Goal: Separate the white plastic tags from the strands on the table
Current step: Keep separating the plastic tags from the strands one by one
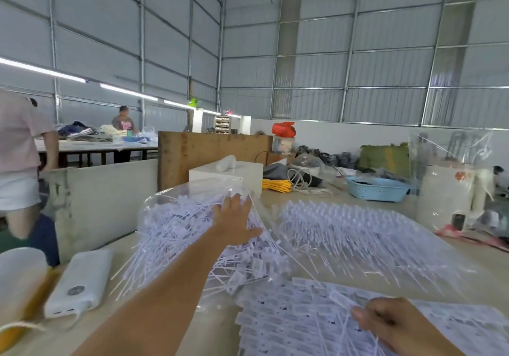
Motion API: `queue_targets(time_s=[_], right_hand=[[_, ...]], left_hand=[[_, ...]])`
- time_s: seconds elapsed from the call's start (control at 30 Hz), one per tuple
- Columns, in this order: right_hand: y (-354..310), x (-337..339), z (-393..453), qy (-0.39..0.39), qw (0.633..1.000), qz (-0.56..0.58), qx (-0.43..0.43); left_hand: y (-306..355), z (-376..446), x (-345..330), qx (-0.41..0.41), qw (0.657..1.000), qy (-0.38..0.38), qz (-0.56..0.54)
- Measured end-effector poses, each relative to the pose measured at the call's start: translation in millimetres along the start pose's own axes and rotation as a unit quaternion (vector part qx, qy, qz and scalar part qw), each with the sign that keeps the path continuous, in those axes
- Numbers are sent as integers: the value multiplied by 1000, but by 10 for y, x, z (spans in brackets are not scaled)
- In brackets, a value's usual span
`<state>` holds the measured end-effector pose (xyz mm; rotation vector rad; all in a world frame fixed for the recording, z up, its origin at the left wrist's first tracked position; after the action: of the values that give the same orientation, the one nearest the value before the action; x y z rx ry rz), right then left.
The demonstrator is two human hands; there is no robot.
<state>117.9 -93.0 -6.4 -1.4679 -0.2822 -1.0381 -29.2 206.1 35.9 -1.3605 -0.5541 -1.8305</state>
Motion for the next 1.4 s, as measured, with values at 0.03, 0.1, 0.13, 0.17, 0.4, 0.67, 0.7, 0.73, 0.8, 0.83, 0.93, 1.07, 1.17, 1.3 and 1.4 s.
queue_targets(time_s=[0.03,0.1,0.13,0.17,0.4,0.67,0.7,0.73,0.8,0.83,0.93,1.07,1.17,1.3,1.4], right_hand=[[-3,0,-8,-2,1000,-4,-2],[-12,1,-20,-5,1000,-6,-5],[-26,-1,-24,-7,1000,-6,-2],[-40,-4,-29,-9,1000,-9,2],[23,-28,-10,-15,1000,12,-13],[18,-40,-2,-29,999,37,-10],[7,-41,-6,-30,999,37,-5],[-8,-45,-15,-30,999,38,2],[-39,-45,-37,-26,998,46,14],[-54,-42,-51,-23,998,53,18],[-109,-11,-97,-28,997,70,32],[-170,62,-158,-14,990,126,58],[-181,96,-174,-1,986,154,68],[-209,43,-181,-19,989,130,67],[-248,28,-183,-17,989,128,69]], left_hand=[[11,-3,-12,3,998,-16,-56],[11,9,71,63,973,-43,-217],[3,20,119,98,959,-47,-261],[5,11,163,123,959,-48,-252],[19,-261,146,138,979,-133,-65],[52,-418,398,165,972,-167,-8],[77,-465,470,164,971,-173,16],[122,-532,556,148,973,-169,58],[251,-628,698,87,975,-123,161],[335,-697,779,66,978,-89,176],[739,-913,986,-8,999,0,52],[1426,-1202,722,-124,937,-93,-314],[1707,-1369,439,-121,813,-187,-538],[1752,-1447,261,-55,731,-199,-650],[1702,-1455,257,-26,739,-166,-653]])
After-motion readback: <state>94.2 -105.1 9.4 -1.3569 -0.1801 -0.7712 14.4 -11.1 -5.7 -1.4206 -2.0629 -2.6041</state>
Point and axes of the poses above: each hand's wrist, its own z-axis towards the middle knuckle, its own x-axis out of the back of the hand, y = z × x, the point moved 5 cm from there along z, towards the middle knuckle, and after that the axes turned 3 degrees about z, right-handed, at the moved point
